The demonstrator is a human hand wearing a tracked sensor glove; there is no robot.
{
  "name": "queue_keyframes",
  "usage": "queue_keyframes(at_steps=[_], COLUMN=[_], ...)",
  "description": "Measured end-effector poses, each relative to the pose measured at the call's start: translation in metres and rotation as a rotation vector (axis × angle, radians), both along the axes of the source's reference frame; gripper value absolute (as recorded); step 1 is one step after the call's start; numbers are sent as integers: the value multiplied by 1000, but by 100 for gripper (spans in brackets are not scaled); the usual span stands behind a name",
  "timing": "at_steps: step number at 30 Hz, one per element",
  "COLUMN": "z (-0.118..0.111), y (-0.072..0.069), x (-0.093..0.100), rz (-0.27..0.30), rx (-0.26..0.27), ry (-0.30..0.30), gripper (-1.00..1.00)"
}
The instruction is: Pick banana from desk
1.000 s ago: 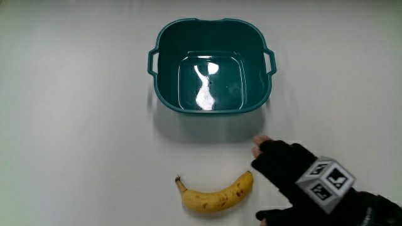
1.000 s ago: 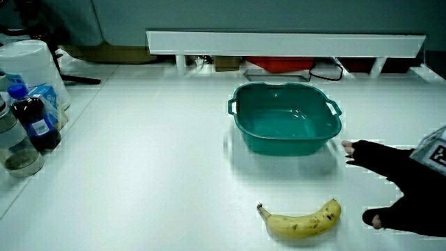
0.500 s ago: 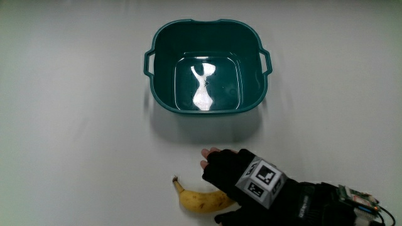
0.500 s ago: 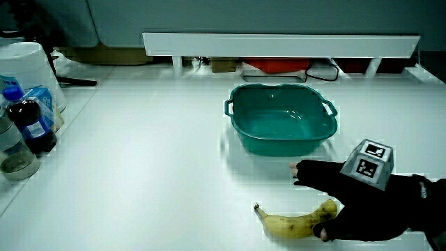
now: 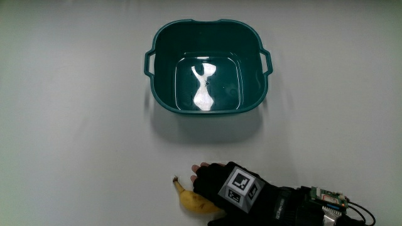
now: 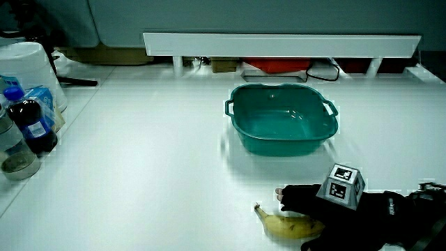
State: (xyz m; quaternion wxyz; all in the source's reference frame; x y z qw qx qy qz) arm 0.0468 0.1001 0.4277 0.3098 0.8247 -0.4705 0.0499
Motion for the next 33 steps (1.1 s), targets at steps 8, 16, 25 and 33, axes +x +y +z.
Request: queue_keyframes(at_steps=[8, 16, 25, 33], z=[9, 4, -2, -17], y=[4, 6, 1, -9], x=[-3, -2, 3, 11], rz=[-18, -4, 23, 26], rx=[12, 9, 3, -11], ry=[-14, -19, -67, -93], gripper=[44, 89, 100, 100])
